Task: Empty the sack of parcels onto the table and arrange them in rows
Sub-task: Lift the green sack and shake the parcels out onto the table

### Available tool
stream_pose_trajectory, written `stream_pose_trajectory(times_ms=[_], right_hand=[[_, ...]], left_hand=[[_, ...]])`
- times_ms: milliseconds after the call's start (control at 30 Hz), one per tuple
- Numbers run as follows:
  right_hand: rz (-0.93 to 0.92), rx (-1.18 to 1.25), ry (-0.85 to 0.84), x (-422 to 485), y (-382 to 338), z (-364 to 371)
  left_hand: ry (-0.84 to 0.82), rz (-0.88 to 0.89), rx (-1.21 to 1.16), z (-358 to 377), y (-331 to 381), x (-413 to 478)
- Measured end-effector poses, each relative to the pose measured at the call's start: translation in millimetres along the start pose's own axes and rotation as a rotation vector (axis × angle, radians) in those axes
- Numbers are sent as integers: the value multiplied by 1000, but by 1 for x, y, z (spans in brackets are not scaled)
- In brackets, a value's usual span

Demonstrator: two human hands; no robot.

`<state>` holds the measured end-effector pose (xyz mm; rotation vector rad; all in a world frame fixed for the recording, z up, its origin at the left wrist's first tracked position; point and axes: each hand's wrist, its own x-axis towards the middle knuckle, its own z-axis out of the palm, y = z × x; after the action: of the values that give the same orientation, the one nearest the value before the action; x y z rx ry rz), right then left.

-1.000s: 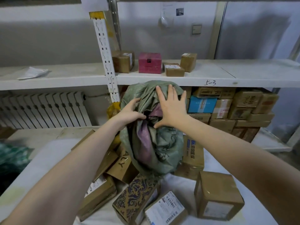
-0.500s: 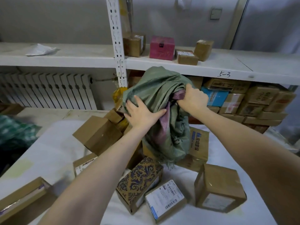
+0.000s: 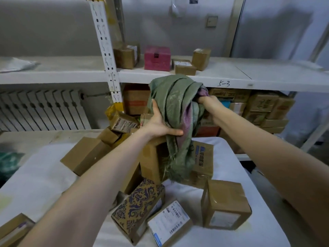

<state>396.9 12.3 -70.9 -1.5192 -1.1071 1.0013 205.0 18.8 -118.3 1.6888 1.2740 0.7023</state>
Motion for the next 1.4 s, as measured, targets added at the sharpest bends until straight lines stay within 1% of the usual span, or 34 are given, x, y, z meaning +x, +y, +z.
stream_pose_trajectory(times_ms=[33, 100, 167, 267, 433, 533, 667, 733, 767, 800, 833, 900, 933, 967, 1000, 1067, 1133, 1233, 1267, 1300, 1400], right_hand=[[6, 20, -24, -2, -6, -2], [15, 62, -74, -6, -17, -5], [8, 78, -131, -10, -27, -12], [7, 117, -245, -13, -36, -23], [-22, 185, -375, -17, -38, -31], [-10, 215, -371, -20, -36, -36], [-70, 200, -262, -29, -29, -38], [-165, 141, -201, -35, -22, -45], [-271, 67, -156, -39, -18, -50], [-425, -49, -121, -45, -16, -54], [-600, -219, -101, -53, -15, -59], [-890, -702, -46, -69, -17, -60], [-979, -931, -6, -73, -17, -56], [-1028, -1088, 19, -76, -18, -51], [-1037, -1163, 25, -79, -18, -46], [-994, -1165, 32, -82, -16, -38], [-969, -1116, 76, -81, -17, -30], [-1091, -1108, 248, -75, -20, -21], [-1126, -1111, 282, -74, -21, -19], [-1144, -1115, 284, -73, -22, -18], [-1154, -1078, 212, -76, -27, -12]], left_hand=[[65, 20, -11, 3, 6, 1], [251, 58, -5, 7, 19, 2], [401, 103, 58, 8, 32, 1], [501, 181, 103, 7, 48, -3], [631, 197, 129, 7, 62, -15], [725, 191, 221, 9, 74, -25], [868, 116, 329, 15, 86, -41], [909, 65, 367, 11, 82, -46], [924, 48, 362, 9, 81, -49], [934, 37, 329, 5, 80, -53], [936, 30, 291, 3, 80, -57], [921, -16, 282, 4, 85, -67], [912, -38, 304, 5, 89, -70], [894, -49, 327, 7, 93, -73], [869, -46, 344, 9, 98, -77], [809, -13, 331, 10, 102, -82], [750, 9, 243, 5, 103, -89], [656, 19, 6, -8, 106, -98], [613, 28, -52, -14, 107, -101], [564, 35, -88, -19, 107, -104], [445, 25, -166, -33, 105, -116]])
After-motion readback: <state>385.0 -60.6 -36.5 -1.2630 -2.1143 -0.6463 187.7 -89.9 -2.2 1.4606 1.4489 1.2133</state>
